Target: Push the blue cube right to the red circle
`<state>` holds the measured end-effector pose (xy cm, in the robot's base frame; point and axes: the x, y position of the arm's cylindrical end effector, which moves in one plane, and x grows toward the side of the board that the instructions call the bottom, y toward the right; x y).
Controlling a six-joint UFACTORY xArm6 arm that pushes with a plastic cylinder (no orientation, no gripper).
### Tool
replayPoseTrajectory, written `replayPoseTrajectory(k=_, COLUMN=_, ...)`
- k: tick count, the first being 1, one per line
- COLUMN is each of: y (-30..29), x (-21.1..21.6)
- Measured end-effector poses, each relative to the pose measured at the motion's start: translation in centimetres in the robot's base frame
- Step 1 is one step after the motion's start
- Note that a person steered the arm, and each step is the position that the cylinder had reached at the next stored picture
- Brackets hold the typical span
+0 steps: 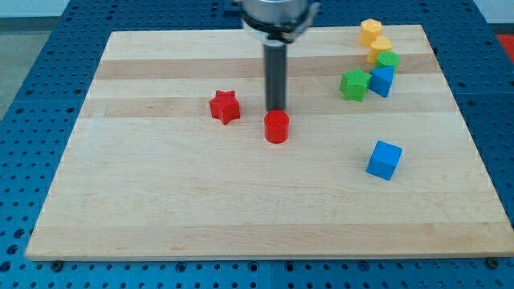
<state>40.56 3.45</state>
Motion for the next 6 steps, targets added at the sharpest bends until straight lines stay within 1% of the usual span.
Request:
replayPoseTrajectory(k=1, y=6.1, x=3.6)
replayPoseTrajectory(k=2, y=0.2, x=5.9)
replayPoseTrajectory(k=3, y=-3.6, x=2.6)
replayPoseTrajectory(k=4, y=-2.6, x=1.8)
replayPoseTrajectory(k=6, y=12.7, x=2.3)
